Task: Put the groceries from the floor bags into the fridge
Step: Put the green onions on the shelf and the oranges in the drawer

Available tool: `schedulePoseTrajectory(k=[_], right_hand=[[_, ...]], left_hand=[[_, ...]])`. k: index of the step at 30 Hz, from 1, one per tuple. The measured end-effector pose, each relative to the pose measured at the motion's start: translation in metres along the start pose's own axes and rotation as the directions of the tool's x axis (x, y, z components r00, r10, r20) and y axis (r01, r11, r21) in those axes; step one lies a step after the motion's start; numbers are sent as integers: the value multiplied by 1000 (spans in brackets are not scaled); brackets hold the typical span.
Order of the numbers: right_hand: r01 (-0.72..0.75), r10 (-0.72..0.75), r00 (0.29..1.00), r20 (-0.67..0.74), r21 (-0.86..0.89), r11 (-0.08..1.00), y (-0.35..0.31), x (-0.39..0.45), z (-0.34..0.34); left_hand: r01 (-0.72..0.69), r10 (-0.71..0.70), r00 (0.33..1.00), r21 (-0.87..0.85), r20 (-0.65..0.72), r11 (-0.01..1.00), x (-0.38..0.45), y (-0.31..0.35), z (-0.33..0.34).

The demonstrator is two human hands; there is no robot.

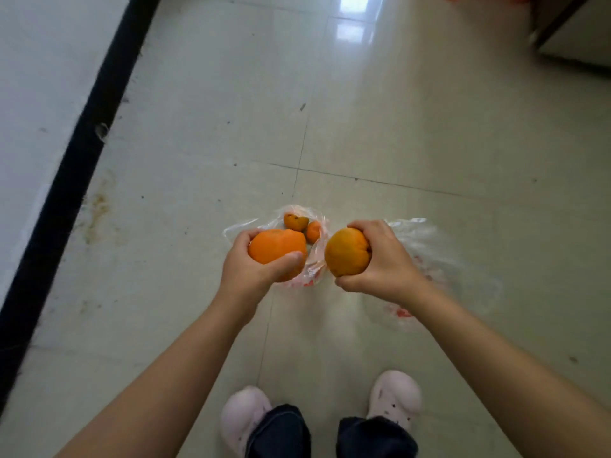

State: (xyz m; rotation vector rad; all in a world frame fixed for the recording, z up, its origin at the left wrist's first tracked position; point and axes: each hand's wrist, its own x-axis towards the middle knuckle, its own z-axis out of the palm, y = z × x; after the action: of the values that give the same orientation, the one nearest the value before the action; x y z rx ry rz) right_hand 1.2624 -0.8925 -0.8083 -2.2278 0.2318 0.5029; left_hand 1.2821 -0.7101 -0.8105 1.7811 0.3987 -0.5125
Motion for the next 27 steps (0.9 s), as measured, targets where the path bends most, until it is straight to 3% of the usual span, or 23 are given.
schedulePoseTrajectory(k=[6,10,17,20,23,27], right_hand=[[-86,82,983,-166,-18,996,-91,-81,-138],[-118,105,942,-319,-24,993,-148,-135,-243],[-160,137,797,-588,15,987,-225,-243,-409],[-146,118,727,-677,15,989,-238,-286,-471],[-149,91,667,-740,-13,989,-237,-330,-530],[-140,30,617,-786,-73,987,-215,-375,-611]], left_hand=[[89,-69,987,-134,144,987,-74,165,10],[67,-43,956,-75,289,995,-118,283,25],[-252,196,861,60,469,966,-218,475,74],[-522,377,777,183,504,833,-258,535,107],[-755,558,637,289,531,588,-292,583,144],[-879,693,476,313,542,359,-322,638,207]])
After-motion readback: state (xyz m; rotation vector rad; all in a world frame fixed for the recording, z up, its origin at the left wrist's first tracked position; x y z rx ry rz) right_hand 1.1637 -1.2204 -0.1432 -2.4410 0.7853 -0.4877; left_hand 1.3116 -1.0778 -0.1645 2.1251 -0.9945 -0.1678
